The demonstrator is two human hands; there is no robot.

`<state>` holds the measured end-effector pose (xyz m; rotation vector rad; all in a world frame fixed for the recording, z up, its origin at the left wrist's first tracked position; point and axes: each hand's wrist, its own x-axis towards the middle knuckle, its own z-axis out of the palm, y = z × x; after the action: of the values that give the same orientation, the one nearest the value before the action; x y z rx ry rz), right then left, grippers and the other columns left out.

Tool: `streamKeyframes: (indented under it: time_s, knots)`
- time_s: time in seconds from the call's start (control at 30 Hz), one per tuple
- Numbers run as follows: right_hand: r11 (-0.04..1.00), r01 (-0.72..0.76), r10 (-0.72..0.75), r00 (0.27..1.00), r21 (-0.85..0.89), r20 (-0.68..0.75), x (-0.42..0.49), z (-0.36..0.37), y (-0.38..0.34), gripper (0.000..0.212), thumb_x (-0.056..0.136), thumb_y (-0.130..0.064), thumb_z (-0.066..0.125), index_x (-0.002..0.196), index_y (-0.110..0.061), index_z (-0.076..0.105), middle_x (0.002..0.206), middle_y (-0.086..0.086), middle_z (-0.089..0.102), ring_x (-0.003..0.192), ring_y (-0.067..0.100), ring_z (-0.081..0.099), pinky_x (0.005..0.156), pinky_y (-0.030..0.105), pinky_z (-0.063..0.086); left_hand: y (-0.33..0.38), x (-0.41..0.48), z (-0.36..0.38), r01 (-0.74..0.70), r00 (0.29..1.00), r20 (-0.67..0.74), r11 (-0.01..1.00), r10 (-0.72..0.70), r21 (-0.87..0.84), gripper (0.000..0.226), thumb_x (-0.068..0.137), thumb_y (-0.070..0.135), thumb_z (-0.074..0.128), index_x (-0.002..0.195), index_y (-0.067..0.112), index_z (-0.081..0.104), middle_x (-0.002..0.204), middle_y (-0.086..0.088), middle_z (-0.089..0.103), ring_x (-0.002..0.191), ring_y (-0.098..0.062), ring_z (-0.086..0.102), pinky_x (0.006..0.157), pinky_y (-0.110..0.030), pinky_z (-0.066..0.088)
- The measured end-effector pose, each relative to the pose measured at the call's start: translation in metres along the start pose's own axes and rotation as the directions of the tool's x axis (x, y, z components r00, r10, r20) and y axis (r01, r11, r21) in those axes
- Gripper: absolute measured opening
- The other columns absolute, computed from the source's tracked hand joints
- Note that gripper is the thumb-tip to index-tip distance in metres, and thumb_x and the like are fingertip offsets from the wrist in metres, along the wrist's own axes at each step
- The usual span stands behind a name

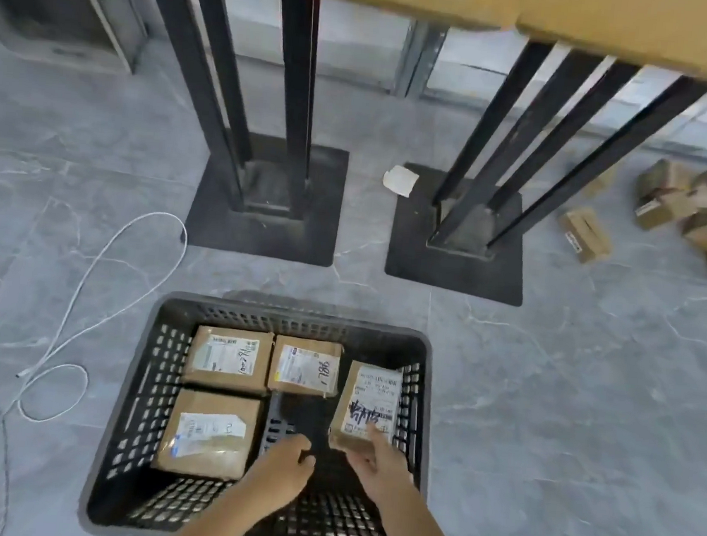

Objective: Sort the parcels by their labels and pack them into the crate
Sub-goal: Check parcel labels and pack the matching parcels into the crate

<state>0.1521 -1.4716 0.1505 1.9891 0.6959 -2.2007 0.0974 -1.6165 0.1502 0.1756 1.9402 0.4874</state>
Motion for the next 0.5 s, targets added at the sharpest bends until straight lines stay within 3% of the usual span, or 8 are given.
streamKeyframes:
  time_s: [0.03, 0.1, 0.13, 0.2, 0.27, 0.4, 0.5]
  knots:
    - [1.000, 0.001, -0.001, 1.000, 0.014, 0.027, 0.035, 0.001, 0.006, 0.047, 0.096, -0.002, 0.050, 0.140, 0.005, 0.034, 0.141, 0.024, 0.044, 0.116, 0.030, 0.054, 0.057, 0.008, 0.049, -0.016, 0.020, 0.005, -0.002, 1.000, 0.020, 1.000, 0.002, 0.017, 0.037, 0.099, 0.029, 0.038, 0.133, 0.016, 0.045, 0.129, -0.003, 0.056, 0.105, -0.012, 0.057, 0.095, -0.026, 0.044]
    - [0.995, 0.046, -0.050, 0.997, -0.083, -0.052, 0.095, 0.006, 0.015, 0.050, 0.092, 0.004, 0.053, 0.139, 0.004, 0.035, 0.140, 0.023, 0.046, 0.123, 0.035, 0.050, 0.081, 0.025, 0.054, -0.045, 0.053, 0.009, -0.013, 0.998, 0.062, 0.997, 0.009, 0.073, 0.035, 0.100, 0.027, 0.037, 0.132, 0.017, 0.046, 0.129, -0.004, 0.056, 0.107, -0.017, 0.058, 0.091, -0.025, 0.043]
    - [0.998, 0.034, -0.038, 0.997, -0.055, -0.068, 0.116, 0.009, 0.020, 0.053, 0.091, 0.005, 0.054, 0.140, 0.002, 0.034, 0.141, 0.022, 0.045, 0.126, 0.036, 0.048, 0.095, 0.035, 0.049, -0.057, 0.066, 0.010, -0.020, 0.997, 0.080, 0.995, 0.012, 0.101, 0.034, 0.100, 0.027, 0.036, 0.131, 0.016, 0.047, 0.127, -0.005, 0.057, 0.106, -0.018, 0.059, 0.088, -0.025, 0.044]
    - [0.998, 0.066, -0.067, 0.995, -0.014, -0.079, 0.154, 0.017, 0.024, 0.053, 0.092, 0.004, 0.053, 0.141, -0.003, 0.034, 0.142, 0.020, 0.044, 0.129, 0.035, 0.046, 0.107, 0.044, 0.040, -0.077, 0.086, 0.009, -0.044, 0.995, 0.093, 0.989, 0.030, 0.144, 0.032, 0.101, 0.026, 0.035, 0.129, 0.016, 0.048, 0.119, -0.005, 0.059, 0.094, -0.015, 0.059, 0.080, -0.025, 0.043]
    - [0.993, 0.112, -0.115, 0.990, -0.030, -0.088, 0.185, 0.024, 0.021, 0.053, 0.093, -0.001, 0.054, 0.142, -0.007, 0.035, 0.142, 0.018, 0.045, 0.127, 0.034, 0.049, 0.106, 0.044, 0.042, -0.088, 0.098, 0.004, -0.049, 0.996, 0.086, 0.985, 0.035, 0.168, 0.030, 0.100, 0.026, 0.035, 0.126, 0.016, 0.048, 0.110, -0.003, 0.061, 0.082, -0.012, 0.055, 0.073, -0.025, 0.043]
    - [0.982, 0.048, -0.067, 0.993, -0.185, -0.100, 0.195, 0.024, 0.004, 0.064, 0.094, -0.009, 0.056, 0.149, -0.011, 0.023, 0.149, 0.018, 0.034, 0.131, 0.033, 0.043, 0.102, 0.036, 0.044, -0.090, 0.092, -0.015, -0.025, 0.999, 0.033, 0.980, 0.019, 0.199, 0.029, 0.099, 0.025, 0.038, 0.125, 0.018, 0.050, 0.120, -0.004, 0.059, 0.105, -0.016, 0.056, 0.089, -0.025, 0.042]
    - [0.944, -0.028, 0.024, 1.000, -0.328, -0.017, 0.153, 0.018, -0.012, 0.057, 0.095, -0.022, 0.056, 0.145, -0.010, 0.033, 0.153, 0.016, 0.029, 0.135, 0.032, 0.037, 0.111, 0.037, 0.035, -0.071, 0.055, -0.034, -0.024, 1.000, -0.003, 0.978, 0.025, 0.206, 0.028, 0.099, 0.026, 0.040, 0.123, 0.020, 0.052, 0.122, -0.002, 0.059, 0.107, -0.015, 0.057, 0.092, -0.027, 0.044]
